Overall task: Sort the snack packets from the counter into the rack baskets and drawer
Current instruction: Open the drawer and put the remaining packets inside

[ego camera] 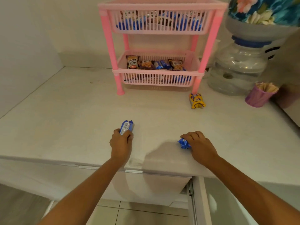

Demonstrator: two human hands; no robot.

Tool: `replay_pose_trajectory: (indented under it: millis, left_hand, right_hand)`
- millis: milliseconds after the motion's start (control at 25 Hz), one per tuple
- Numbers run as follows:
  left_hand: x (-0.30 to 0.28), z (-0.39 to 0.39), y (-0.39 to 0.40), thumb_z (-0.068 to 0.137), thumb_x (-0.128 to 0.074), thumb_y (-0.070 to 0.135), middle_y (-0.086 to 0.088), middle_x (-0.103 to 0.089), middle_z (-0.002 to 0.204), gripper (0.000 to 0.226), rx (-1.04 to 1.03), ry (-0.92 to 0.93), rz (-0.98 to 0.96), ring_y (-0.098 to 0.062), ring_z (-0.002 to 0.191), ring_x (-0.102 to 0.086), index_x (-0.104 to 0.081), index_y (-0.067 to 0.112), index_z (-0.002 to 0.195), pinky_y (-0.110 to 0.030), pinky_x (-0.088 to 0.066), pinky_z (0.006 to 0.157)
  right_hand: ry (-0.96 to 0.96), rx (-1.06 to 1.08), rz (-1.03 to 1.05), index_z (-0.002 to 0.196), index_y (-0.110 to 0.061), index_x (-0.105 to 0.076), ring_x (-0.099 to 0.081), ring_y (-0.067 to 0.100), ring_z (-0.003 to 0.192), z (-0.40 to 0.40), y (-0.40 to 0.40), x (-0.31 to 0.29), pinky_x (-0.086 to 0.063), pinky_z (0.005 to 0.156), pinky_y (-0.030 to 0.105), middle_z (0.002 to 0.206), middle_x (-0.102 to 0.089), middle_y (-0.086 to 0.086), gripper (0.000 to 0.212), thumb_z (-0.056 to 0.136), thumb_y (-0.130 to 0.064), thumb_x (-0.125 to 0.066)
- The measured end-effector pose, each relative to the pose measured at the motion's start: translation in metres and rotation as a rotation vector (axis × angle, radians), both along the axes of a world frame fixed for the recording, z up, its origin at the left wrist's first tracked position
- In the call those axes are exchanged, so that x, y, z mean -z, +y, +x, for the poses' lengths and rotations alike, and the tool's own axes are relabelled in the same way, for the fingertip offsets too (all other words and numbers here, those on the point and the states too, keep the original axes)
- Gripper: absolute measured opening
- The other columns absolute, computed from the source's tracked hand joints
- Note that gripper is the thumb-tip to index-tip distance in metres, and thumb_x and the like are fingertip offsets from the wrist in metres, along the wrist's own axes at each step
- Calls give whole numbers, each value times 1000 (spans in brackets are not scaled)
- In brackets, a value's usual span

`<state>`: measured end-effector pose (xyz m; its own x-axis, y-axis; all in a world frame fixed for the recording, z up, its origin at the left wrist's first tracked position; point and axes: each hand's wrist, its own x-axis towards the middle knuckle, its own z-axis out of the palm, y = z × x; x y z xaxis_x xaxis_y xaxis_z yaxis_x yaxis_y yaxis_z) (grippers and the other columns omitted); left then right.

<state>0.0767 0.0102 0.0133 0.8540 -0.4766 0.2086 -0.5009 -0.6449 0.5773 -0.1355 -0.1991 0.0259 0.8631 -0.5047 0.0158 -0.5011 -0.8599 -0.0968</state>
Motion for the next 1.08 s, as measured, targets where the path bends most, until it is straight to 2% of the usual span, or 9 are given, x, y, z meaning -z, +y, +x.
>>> replay_pose_trajectory:
  millis: [120,200,280,440,560,680,880,960,1080]
  left_hand:
    - [-4,-75,-8,84,-59,12,-13,-50,114,11,95,176,-122,-31,90,-57,-66,13,93,-32,-49,81]
    - [-8,-134,-13,83,-59,3,-8,-46,106,13,121,381,-258,-22,84,-55,-64,12,91,-24,-45,73]
    - [-5,-194,-13,83,-57,-3,-2,-44,101,18,230,431,-320,-11,77,-51,-63,13,89,-8,-41,69]
    - [4,-284,-21,88,-51,3,9,-40,104,29,443,498,-281,-2,80,-50,-59,30,84,-5,-42,66]
    - [24,-323,-42,86,-50,1,3,-40,96,28,465,646,-173,-2,78,-48,-62,26,85,-1,-39,67]
    - [58,-351,-70,89,-51,8,-5,-40,109,21,526,763,67,-13,91,-49,-64,16,103,3,-38,66]
    - [107,-350,-109,91,-50,22,-17,-42,133,9,427,776,347,-28,111,-50,-52,24,100,-14,-41,86]
    - [128,-346,-117,91,-48,27,-18,-41,136,13,403,755,476,-34,121,-45,-53,25,103,-32,-41,98]
    - [151,-348,-124,91,-50,28,-16,-36,138,35,407,703,561,-33,119,-47,-52,19,124,-37,-40,102]
  right_hand:
    - [-48,23,75,135,-26,-42,-36,19,126,-41,15,-3,-45,93,29,134,-47,-4,51,87,-10,-50]
    - [-89,29,191,130,-24,-49,-37,20,124,-77,30,-3,-45,94,30,131,-48,-1,51,82,-9,-57]
    - [-139,16,275,125,-23,-55,-41,21,120,-116,42,-6,-43,94,30,126,-50,0,53,75,-5,-61]
    - [-159,101,358,117,-23,-59,-57,17,102,-186,48,-1,-41,92,35,109,-60,-4,50,69,-10,-67]
    - [-110,239,619,114,-27,-54,-60,13,98,-224,38,18,-47,90,37,104,-59,-11,44,72,-20,-67]
    - [-4,395,809,115,-20,-52,-63,13,87,-239,18,48,-54,79,29,103,-65,-1,47,73,-29,-73]
    - [265,559,863,125,-7,-45,-60,24,107,-227,-15,104,-46,85,29,121,-61,10,63,77,-39,-70]
    - [378,546,892,116,-7,-51,-62,24,105,-215,-19,126,-46,78,27,116,-64,10,51,78,-37,-68]
    - [449,579,930,94,-11,-54,-66,23,94,-202,-22,159,-41,58,24,98,-65,8,28,78,-31,-64]
